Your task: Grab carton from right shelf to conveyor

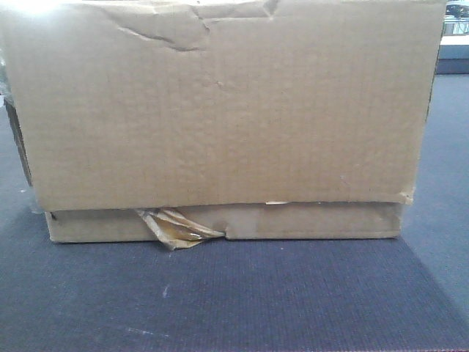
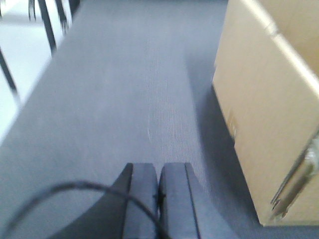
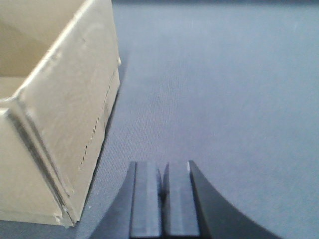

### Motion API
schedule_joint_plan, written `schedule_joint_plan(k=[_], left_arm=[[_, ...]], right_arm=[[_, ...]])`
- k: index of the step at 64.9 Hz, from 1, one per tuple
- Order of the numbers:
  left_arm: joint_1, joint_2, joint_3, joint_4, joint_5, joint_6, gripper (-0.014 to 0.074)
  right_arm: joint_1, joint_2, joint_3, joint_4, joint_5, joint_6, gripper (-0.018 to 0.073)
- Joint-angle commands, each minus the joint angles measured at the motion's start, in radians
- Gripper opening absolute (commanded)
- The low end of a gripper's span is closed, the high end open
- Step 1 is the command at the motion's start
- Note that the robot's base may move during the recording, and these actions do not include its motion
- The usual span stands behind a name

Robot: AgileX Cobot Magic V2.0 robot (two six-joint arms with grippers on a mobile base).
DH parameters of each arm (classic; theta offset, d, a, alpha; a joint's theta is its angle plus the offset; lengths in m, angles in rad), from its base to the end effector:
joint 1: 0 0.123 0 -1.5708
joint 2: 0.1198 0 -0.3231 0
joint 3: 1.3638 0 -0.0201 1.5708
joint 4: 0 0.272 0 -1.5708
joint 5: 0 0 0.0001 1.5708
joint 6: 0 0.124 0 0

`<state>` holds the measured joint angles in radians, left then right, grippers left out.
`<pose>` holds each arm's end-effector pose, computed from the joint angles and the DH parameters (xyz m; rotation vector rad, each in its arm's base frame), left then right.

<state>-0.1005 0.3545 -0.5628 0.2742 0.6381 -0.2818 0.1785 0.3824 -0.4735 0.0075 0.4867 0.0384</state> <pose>0.0845 0.0116 0.3299 -0.0715 1.8898 0.0443 0.0974 0.0180 0.3088 -0.1279 1.8778 0.1567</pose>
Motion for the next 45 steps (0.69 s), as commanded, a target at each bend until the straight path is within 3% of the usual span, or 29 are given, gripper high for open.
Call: schedule_joint_plan(k=[1,20,45], left_arm=[[0.001,-0.089,0.013,-0.004,-0.029,0.031,-0.0008],[0.001,-0.274,0.012,-0.004,-0.029,0.041,-0.0008],[0.001,-0.300,0.012,-0.004,-0.029,0.041,-0.0008]], right_arm=[[-0.006,-0.103,0.033,-0.013,-0.035,-0.045,-0.0067],[-0.006,-0.347,0.048,-0.002,-0.063,-0.045,-0.0067],[-0.006,-0.376,0.048,-0.002,-0.070,-0.045,-0.0067]])
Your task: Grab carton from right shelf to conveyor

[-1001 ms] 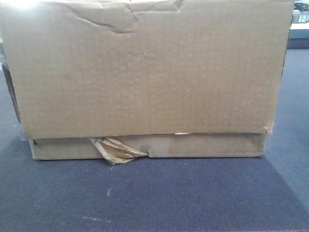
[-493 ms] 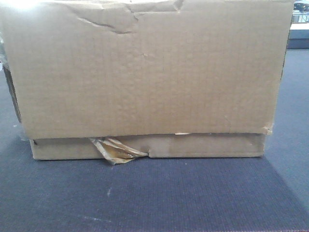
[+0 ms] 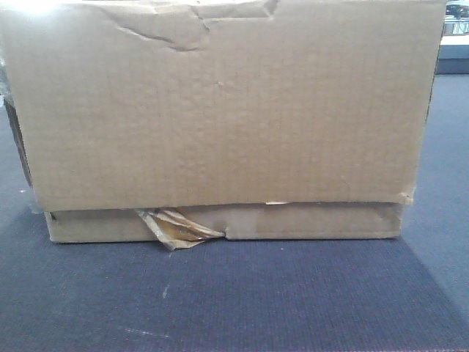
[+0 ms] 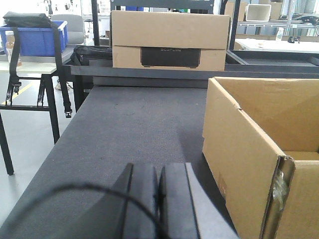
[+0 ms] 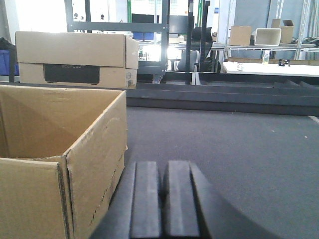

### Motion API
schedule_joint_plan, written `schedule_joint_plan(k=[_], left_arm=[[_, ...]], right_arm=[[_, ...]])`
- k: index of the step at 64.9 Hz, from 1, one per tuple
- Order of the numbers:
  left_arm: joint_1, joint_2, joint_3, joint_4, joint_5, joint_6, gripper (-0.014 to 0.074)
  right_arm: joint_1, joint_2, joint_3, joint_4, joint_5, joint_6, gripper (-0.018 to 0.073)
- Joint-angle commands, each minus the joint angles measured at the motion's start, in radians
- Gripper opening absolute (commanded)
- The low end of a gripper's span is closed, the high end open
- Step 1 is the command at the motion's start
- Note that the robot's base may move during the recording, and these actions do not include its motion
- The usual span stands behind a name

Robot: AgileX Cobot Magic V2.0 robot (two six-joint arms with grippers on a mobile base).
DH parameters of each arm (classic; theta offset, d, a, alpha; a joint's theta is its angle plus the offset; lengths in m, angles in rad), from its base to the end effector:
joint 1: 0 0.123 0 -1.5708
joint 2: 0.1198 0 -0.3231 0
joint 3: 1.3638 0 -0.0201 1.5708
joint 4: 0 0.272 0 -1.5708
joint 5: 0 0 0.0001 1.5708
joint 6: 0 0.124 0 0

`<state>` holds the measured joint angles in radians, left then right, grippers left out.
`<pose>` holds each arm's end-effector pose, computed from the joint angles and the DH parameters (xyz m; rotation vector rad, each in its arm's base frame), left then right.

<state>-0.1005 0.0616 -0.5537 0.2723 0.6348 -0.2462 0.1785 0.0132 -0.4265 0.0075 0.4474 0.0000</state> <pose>0.0230 0.0176 0.3423 -0.0634 1.6068 0.0316 0.0320 0.0062 0.3205 -0.1329 1.5137 0.1507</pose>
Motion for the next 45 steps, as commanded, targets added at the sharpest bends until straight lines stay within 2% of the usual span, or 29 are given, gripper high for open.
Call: schedule_joint_plan(k=[1,26,30,33,39,45], left_arm=[[0.001,-0.007,0.003,-0.002,-0.025,0.005,-0.0008],[0.001,-0.007,0.003,-0.002,-0.025,0.005,-0.0008],[0.001,-0.006,0.003,-0.020,-0.025,0.010,-0.0008],[0.004,-0.008,0.003,-0.028,-0.023,0.044,-0.0008],[0.041,-0.009,0.008,-0.118,-0.025,0.197,-0.0008],[0.092,-0.009,0.044,-0.167,-0.057,0.221,-0.0008]], right_arm=[[-0.006,-0.007,0.001,-0.002,-0.030,-0.006,-0.0067],[-0.006,-0.007,0.001,-0.002,-0.030,-0.006,-0.0067],[-0.006,-0.007,0.001,-0.002,-0.030,-0.006,-0.0067],[-0.006,-0.007,0.001,-0.002,-0.030,-0.006,-0.0067],[-0.006,-0.007,0.001,-0.002,-0.030,-0.006,-0.0067],[-0.006,-0.007,0.001,-0.002,-0.030,-0.006,-0.0067]])
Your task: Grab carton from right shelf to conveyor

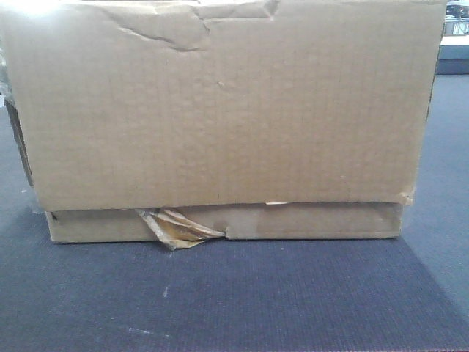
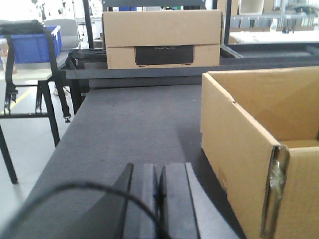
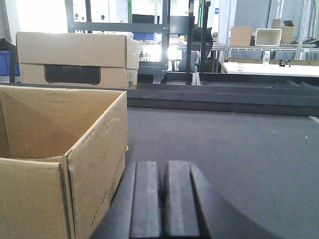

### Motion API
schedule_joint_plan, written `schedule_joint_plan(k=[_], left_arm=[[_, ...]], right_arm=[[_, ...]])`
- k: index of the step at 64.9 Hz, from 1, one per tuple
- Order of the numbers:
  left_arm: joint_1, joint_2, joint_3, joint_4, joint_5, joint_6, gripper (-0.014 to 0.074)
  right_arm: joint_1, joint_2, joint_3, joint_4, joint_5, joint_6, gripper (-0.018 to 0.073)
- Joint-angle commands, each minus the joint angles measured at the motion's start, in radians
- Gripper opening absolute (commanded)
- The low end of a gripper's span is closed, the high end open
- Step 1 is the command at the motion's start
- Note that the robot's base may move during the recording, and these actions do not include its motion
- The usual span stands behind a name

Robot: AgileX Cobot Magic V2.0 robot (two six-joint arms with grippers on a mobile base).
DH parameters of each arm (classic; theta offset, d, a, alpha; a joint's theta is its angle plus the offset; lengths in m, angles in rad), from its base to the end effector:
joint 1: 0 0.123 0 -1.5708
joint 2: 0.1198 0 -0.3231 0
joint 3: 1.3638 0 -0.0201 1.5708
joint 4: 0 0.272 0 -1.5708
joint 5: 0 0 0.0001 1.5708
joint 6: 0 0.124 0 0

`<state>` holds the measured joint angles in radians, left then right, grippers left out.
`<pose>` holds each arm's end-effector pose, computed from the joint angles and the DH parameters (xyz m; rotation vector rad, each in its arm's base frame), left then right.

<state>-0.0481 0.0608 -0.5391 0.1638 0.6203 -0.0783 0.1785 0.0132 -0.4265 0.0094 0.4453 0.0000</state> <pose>0.0249 0.0106 0.3377 0.0106 1.6196 0.0825 0.0320 0.0063 0.3207 -0.1321 1.5117 0.1528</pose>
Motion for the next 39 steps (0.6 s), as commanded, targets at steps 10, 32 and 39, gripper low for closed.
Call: schedule_joint_plan(k=[10,32,39], left_arm=[[0.093,-0.029,0.171,-0.095,-0.192,0.054,-0.0008],[0.125,-0.061,0.539,-0.171,-0.662,0.054,-0.0008],[0.125,-0.061,0.539,-0.171,-0.620,0.054,-0.0008]], right_arm=[[-0.006,-0.007,0.001,-0.004,-0.028,-0.006,-0.0067],[-0.006,-0.007,0.001,-0.004,-0.028,-0.006,-0.0067],[-0.006,-0.007,0.001,-0.004,-0.028,-0.006,-0.0067]])
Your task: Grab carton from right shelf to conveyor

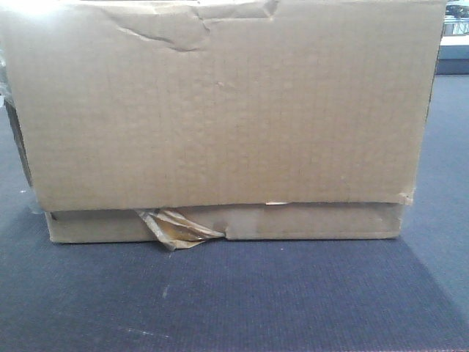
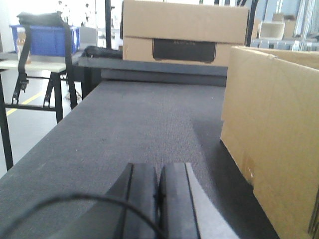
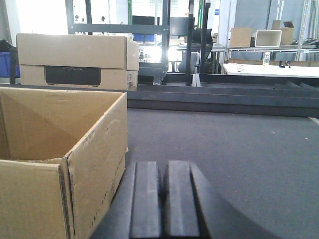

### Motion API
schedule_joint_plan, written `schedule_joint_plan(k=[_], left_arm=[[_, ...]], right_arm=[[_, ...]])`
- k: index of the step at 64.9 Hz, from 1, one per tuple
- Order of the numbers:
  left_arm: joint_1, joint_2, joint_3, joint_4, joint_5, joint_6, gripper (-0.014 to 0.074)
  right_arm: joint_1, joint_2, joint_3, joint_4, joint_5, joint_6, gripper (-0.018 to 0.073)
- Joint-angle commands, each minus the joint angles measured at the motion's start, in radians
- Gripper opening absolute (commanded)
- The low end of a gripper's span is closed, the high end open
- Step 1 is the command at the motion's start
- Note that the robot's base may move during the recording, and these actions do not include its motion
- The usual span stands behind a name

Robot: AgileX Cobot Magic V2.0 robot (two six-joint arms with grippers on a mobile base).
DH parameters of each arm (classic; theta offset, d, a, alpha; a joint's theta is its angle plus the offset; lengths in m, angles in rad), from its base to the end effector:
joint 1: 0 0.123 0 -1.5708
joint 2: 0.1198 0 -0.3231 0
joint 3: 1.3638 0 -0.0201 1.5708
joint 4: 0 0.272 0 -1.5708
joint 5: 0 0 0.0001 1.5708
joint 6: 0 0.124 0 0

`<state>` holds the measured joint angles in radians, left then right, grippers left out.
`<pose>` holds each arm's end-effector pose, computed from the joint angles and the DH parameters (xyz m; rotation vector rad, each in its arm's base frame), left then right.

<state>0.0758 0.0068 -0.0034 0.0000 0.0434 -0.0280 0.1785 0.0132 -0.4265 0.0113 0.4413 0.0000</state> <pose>0.0725 0.0055 0.2115 -0.0794 1.5285 0.0381 0.0319 0.0064 0.3212 -0.1311 1.5079 0.1549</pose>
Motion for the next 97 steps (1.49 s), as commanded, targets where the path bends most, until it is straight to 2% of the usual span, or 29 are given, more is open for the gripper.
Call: schedule_joint_plan(k=[1,58,68,78,97], left_arm=[[0.001,-0.007,0.003,-0.007,-0.037,0.003,-0.0008],[0.001,-0.007,0.003,-0.007,-0.035,0.003,-0.0008],[0.001,-0.007,0.003,-0.007,-0.035,0.003,-0.0008],[0.001,-0.007,0.003,-0.007,-0.035,0.003,-0.0008],[0.001,-0.007,0.003,-0.007,-0.035,0.003,-0.0008]], right_arm=[[-0.006,-0.007,0.001,-0.006,-0.024,-0.006,-0.0067],[-0.006,-0.007,0.001,-0.006,-0.024,-0.006,-0.0067],[-0.076,-0.003,0.020,-0.022,-0.034,-0.006,-0.0067],[-0.156,-0.005,0.149,0.014,-0.164,-0.010,-0.0067],[-0.160,-0.013,0.422,0.034,-0.385,-0.010,-0.0067]])
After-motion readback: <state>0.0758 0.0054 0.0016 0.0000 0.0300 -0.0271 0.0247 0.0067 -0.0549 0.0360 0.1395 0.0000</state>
